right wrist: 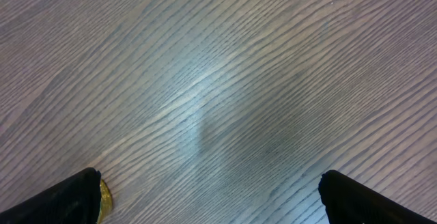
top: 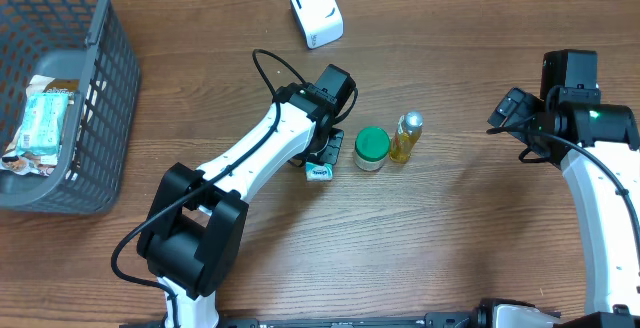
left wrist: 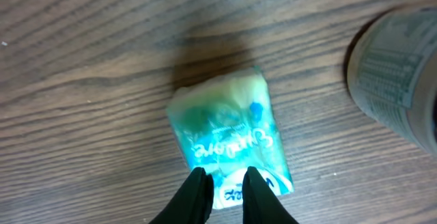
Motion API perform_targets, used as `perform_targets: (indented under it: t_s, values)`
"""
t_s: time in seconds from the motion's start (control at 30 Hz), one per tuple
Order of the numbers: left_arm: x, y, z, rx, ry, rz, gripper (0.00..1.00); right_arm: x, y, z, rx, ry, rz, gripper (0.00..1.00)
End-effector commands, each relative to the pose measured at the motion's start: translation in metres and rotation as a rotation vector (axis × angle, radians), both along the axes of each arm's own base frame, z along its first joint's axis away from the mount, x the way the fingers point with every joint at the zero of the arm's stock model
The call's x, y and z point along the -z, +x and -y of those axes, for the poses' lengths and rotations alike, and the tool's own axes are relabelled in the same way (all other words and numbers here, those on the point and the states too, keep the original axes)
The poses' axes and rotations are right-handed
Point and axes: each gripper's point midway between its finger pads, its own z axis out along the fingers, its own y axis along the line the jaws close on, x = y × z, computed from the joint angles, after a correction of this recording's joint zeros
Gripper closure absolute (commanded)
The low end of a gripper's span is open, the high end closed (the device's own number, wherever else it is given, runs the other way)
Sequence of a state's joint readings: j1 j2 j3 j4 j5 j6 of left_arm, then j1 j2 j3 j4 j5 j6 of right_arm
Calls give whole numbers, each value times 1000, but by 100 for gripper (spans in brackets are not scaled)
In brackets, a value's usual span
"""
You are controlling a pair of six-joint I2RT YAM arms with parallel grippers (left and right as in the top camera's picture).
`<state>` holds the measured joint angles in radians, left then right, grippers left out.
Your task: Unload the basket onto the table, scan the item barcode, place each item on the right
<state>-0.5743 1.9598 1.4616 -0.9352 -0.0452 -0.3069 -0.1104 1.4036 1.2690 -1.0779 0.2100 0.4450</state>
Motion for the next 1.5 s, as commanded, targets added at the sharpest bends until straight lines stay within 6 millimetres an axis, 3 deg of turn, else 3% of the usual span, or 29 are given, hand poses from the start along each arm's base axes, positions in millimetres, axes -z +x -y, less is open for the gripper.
perform_targets:
  t_s: [0.0, 0.47, 1.07, 1.47]
  values:
    - [-4, 1, 7, 16, -37, -9, 83, -4, 2, 2, 10, -4, 13, 0]
    - [5, -11, 24, -35, -58, -16, 78, -4, 2, 2, 10, -4, 13, 0]
    - [29, -12, 16, -152, -48, 12, 75, -4, 2, 2, 10, -4, 13, 0]
    - [28, -8, 13, -162, -24, 46, 72, -4, 2, 2, 10, -4, 13, 0]
